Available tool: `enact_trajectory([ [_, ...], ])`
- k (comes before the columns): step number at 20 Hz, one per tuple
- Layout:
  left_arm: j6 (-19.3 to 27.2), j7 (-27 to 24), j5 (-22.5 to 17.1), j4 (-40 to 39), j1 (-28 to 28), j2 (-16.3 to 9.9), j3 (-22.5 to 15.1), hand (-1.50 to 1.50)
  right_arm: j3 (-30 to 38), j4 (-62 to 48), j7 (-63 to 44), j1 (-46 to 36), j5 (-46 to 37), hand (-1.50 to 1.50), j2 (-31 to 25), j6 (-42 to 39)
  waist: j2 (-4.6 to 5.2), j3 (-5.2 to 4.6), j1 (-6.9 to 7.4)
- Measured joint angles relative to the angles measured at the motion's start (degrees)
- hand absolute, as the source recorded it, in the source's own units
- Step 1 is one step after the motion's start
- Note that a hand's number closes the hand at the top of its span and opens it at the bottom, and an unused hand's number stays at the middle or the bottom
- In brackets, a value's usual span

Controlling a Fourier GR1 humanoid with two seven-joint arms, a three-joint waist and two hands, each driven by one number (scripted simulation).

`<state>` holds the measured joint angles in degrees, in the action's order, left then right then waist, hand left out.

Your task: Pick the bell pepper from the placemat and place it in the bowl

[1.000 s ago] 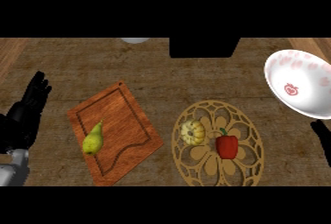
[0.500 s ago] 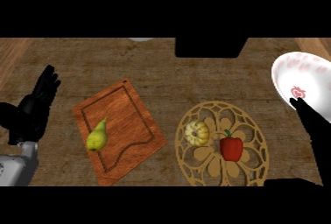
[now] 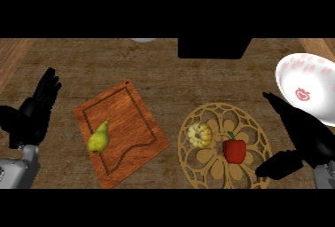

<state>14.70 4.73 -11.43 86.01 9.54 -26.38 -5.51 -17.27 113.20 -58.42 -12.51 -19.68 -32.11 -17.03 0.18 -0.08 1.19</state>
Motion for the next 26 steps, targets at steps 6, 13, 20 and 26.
enact_trajectory([
  [6, -0.53, -0.29, 0.26, -0.39, 0.08, 0.23, 0.91, 0.00, -3.83, -7.07, -1.20, -2.47, 3.51, -1.50, 1.88, -3.29, -0.05, 0.00, -0.28],
  [13, -0.67, 0.63, 1.31, 0.79, -0.67, 1.13, 1.44, 0.00, -7.49, -12.74, 0.45, -4.12, -1.69, -1.50, 2.60, -4.87, -0.16, 0.04, -0.68],
  [20, -2.61, 1.03, 2.07, 1.97, -1.85, 1.46, 3.33, 0.00, -9.35, -15.46, 1.78, -4.83, -10.13, -1.50, 6.23, -4.75, -0.22, 0.05, -0.85],
  [26, -3.50, 1.19, 3.53, 1.56, -1.61, 3.23, 4.35, 0.00, -9.33, -18.07, 2.44, -2.69, -13.29, -1.50, 10.99, -4.87, -0.20, 0.08, -1.05],
])
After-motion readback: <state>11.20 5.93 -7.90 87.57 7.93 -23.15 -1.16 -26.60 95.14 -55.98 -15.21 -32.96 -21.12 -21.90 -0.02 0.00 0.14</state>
